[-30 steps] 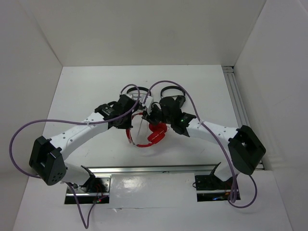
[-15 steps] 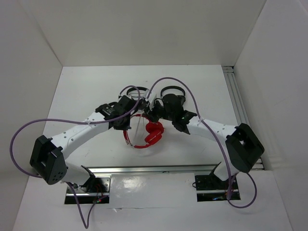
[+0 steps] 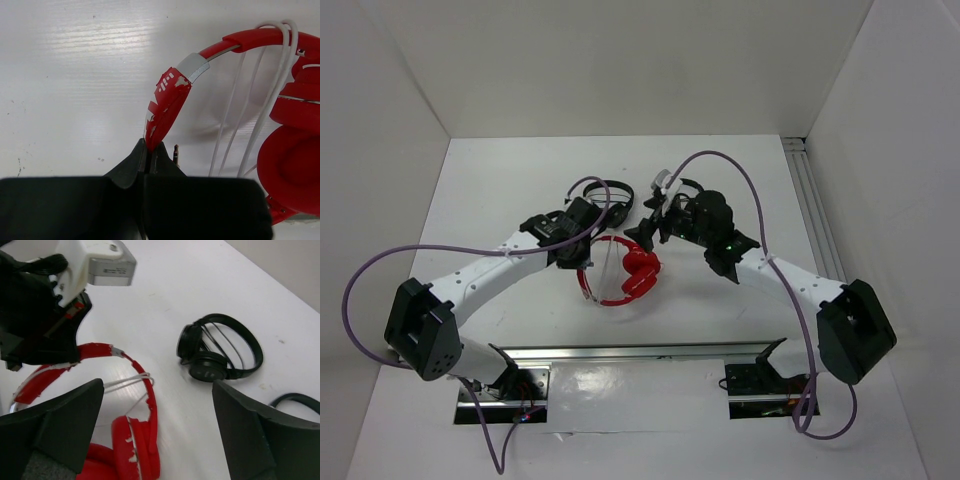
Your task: Wrap the headphones
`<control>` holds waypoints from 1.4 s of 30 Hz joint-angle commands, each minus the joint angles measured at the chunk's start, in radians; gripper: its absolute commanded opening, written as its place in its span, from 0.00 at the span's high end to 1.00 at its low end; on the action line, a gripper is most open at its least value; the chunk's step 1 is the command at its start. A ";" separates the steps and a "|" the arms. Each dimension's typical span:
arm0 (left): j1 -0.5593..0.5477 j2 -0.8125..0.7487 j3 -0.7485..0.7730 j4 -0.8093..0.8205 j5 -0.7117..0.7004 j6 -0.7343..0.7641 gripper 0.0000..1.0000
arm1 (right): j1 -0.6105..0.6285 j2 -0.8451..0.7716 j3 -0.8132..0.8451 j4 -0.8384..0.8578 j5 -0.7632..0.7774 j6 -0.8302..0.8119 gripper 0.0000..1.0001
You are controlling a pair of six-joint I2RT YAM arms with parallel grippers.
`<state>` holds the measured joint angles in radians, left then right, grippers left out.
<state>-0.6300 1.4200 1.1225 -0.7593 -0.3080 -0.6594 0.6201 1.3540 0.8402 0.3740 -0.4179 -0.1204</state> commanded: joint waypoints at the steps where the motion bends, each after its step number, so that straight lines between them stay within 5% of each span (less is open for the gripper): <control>1: 0.016 -0.007 0.003 0.066 0.038 -0.031 1.00 | -0.022 -0.059 -0.026 0.100 0.089 0.057 0.00; 10: 0.052 -0.007 0.013 0.066 0.026 -0.060 1.00 | -0.034 -0.093 -0.001 0.046 0.381 0.214 0.00; 16: 0.222 -0.035 0.013 0.120 0.119 -0.055 1.00 | -0.034 -0.104 0.045 -0.023 0.393 0.223 0.00; 24: 0.263 0.059 0.189 0.061 0.072 -0.097 1.00 | -0.043 -0.104 0.065 -0.063 0.403 0.232 0.00; 35: 0.653 0.175 0.326 0.038 0.119 -0.114 1.00 | -0.052 -0.076 0.074 -0.073 0.351 0.232 0.00; 42: 0.863 0.318 0.246 0.241 0.224 -0.215 1.00 | -0.053 -0.067 0.063 -0.053 0.324 0.232 0.00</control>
<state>0.2043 1.6951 1.3720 -0.6476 -0.1692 -0.8001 0.5735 1.2839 0.8658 0.2985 -0.0738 0.1074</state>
